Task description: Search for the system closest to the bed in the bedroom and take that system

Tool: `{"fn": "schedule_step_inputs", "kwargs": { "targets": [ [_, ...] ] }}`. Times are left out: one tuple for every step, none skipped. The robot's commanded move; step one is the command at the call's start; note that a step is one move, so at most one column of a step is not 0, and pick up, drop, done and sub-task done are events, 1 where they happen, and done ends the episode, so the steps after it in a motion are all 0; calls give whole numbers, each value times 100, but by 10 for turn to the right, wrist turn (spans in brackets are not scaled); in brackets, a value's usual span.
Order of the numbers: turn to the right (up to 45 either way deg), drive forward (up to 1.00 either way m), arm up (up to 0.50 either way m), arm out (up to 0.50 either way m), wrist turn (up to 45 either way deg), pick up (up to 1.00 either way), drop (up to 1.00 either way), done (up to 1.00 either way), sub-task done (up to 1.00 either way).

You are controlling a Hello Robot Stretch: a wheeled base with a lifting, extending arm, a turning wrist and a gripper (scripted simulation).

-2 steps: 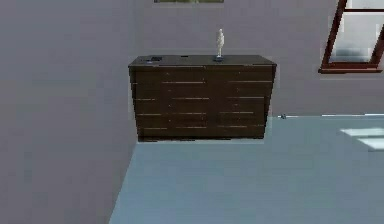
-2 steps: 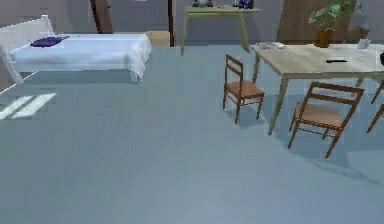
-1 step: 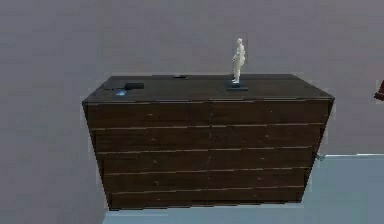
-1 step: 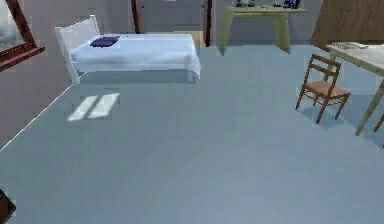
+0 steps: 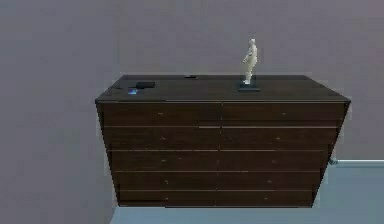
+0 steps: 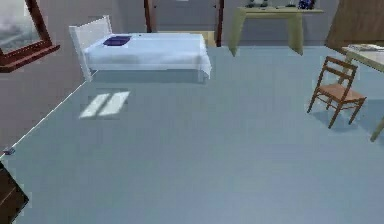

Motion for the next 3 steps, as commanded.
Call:
{"fn": "schedule_step_inputs", "kwargs": {
  "targets": [
    [0, 65, 0, 0, 0, 0, 0, 0, 0],
    [450, 0, 0, 0, 0, 0, 0, 0, 0],
    [450, 0, 0, 0, 0, 0, 0, 0, 0]
  ]
}}
